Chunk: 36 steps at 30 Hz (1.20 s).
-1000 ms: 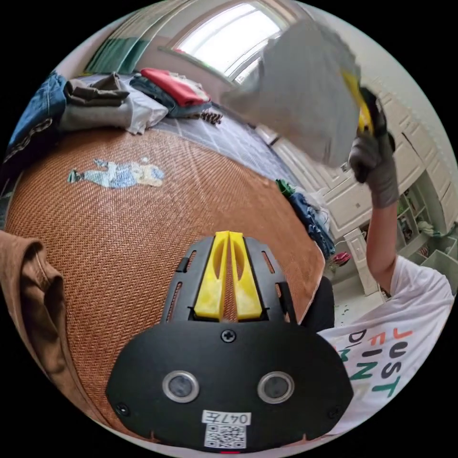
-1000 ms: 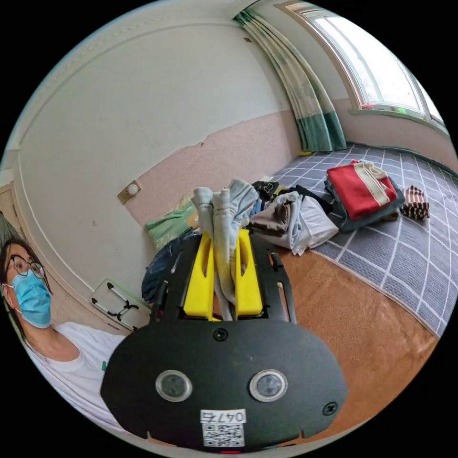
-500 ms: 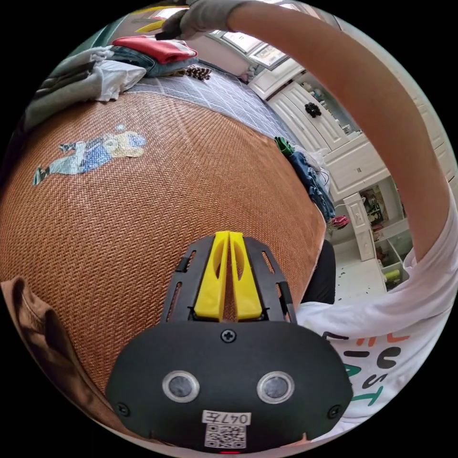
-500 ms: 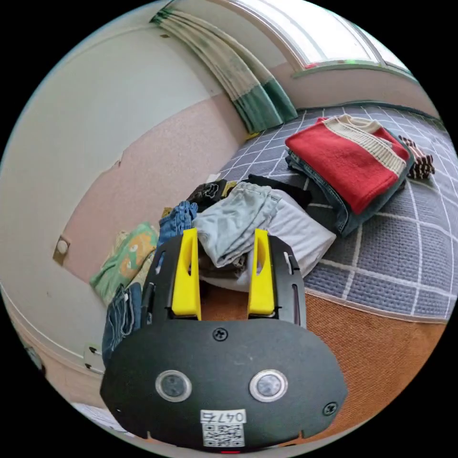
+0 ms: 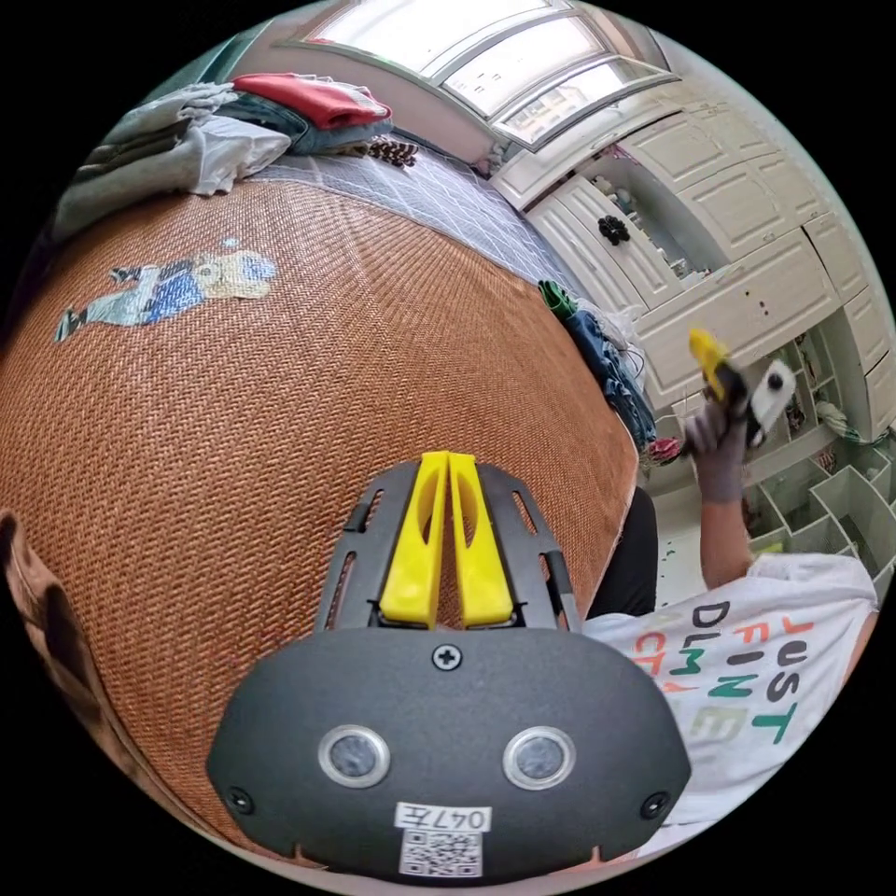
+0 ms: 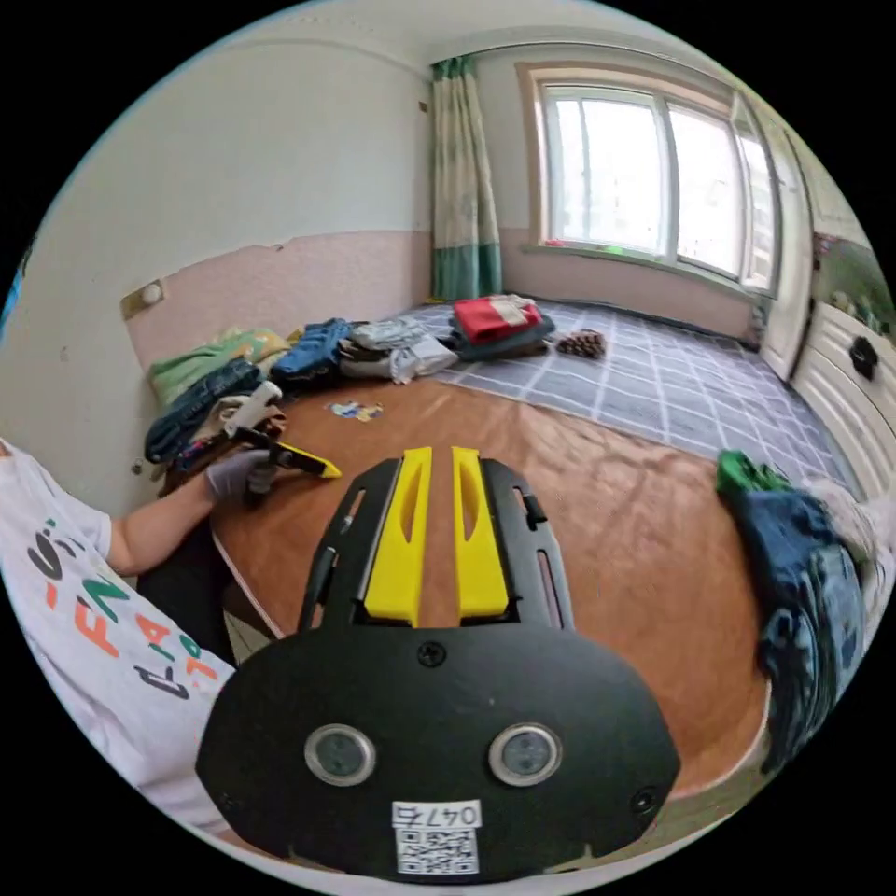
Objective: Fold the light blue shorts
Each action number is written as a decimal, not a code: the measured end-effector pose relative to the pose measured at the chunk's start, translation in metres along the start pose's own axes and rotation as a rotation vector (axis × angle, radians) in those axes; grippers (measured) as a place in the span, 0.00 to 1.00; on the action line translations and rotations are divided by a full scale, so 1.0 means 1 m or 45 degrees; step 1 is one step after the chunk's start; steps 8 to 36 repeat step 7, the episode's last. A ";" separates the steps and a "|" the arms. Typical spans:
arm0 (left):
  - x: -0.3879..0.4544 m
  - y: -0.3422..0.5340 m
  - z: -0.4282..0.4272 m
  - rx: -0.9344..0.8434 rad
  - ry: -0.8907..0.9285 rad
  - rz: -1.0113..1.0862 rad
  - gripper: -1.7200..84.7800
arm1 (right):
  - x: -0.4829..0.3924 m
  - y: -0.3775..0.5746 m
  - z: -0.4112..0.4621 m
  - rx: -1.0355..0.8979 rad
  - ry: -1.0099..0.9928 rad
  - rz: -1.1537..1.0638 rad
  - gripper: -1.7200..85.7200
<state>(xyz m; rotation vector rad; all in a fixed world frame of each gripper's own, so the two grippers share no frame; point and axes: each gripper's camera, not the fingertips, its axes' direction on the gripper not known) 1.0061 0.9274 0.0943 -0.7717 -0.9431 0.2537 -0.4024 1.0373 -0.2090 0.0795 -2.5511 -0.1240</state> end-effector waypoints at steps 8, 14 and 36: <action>0.028 -0.001 -0.030 -0.010 -0.210 0.049 0.01 | 0.108 0.232 -0.223 -0.164 0.600 0.407 0.03; 0.028 -0.001 -0.030 -0.010 -0.210 0.049 0.01 | 0.108 0.232 -0.223 -0.164 0.600 0.407 0.03; 0.028 -0.001 -0.030 -0.010 -0.210 0.049 0.01 | 0.108 0.232 -0.223 -0.164 0.600 0.407 0.03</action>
